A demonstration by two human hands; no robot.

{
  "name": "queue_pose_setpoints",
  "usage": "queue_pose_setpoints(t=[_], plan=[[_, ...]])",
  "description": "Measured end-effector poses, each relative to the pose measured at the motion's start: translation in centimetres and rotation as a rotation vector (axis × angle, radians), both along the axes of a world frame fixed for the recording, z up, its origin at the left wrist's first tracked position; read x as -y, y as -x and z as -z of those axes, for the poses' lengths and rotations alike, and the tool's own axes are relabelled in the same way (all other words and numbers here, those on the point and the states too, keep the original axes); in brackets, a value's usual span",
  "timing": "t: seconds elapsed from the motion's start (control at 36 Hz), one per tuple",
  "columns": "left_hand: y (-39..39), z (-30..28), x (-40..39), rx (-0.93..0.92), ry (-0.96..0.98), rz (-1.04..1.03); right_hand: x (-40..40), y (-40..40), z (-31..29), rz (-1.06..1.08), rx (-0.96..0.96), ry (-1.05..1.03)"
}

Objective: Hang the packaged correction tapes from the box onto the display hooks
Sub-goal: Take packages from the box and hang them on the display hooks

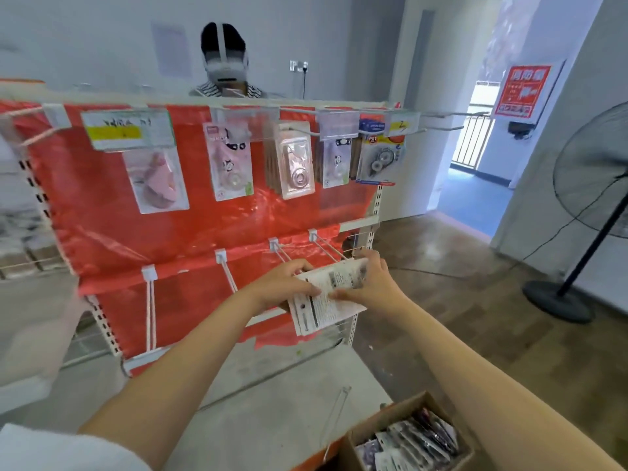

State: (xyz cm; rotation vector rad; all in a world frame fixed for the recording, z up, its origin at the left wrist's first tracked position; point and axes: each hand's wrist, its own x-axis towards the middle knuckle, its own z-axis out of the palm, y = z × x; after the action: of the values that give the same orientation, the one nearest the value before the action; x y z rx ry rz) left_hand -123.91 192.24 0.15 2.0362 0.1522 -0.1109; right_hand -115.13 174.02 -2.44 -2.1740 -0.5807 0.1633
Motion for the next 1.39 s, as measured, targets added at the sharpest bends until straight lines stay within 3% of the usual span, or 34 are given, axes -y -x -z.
queue_pose_setpoints(t=[0.17, 0.31, 0.47, 0.61, 0.89, 1.03, 1.14, 1.28, 1.39], plan=[[-0.3, 0.2, 1.2, 0.022, 0.158, -0.08, 1.3, -0.3, -0.3, 0.225, -0.247, -0.181], [-1.3, 0.9, 2.3, 0.14, 0.197, -0.313, 3.1, -0.1, 0.1, 0.318, -0.247, -0.196], [-2.2, 1.4, 2.6, 0.242, 0.389, -0.508, 4.5, 1.2, -0.2, 0.126, -0.466, -0.385], [-2.3, 1.1, 2.7, 0.228, 0.607, -0.556, 4.6, 2.0, -0.3, -0.041, -0.557, -0.361], [-1.6, 0.8, 4.6, 0.138, 0.879, -0.243, 1.7, 2.1, 0.2, -0.034, -0.518, -0.427], [-1.1, 0.4, 3.4, 0.192, 0.884, -0.306, 1.6, 1.3, 0.3, 0.152, -0.383, -0.442], [-0.5, 0.1, 1.8, 0.17, 0.851, -0.362, 2.3, 0.8, -0.1, 0.243, -0.415, -0.546], [-0.7, 0.1, 0.9, 0.179, 0.814, -0.384, 2.1, 1.0, -0.6, 0.137, -0.414, -0.56], [-0.9, 0.0, 1.0, 0.156, 0.675, -0.338, 1.5, 2.0, -1.4, -0.052, -0.425, -0.451]])
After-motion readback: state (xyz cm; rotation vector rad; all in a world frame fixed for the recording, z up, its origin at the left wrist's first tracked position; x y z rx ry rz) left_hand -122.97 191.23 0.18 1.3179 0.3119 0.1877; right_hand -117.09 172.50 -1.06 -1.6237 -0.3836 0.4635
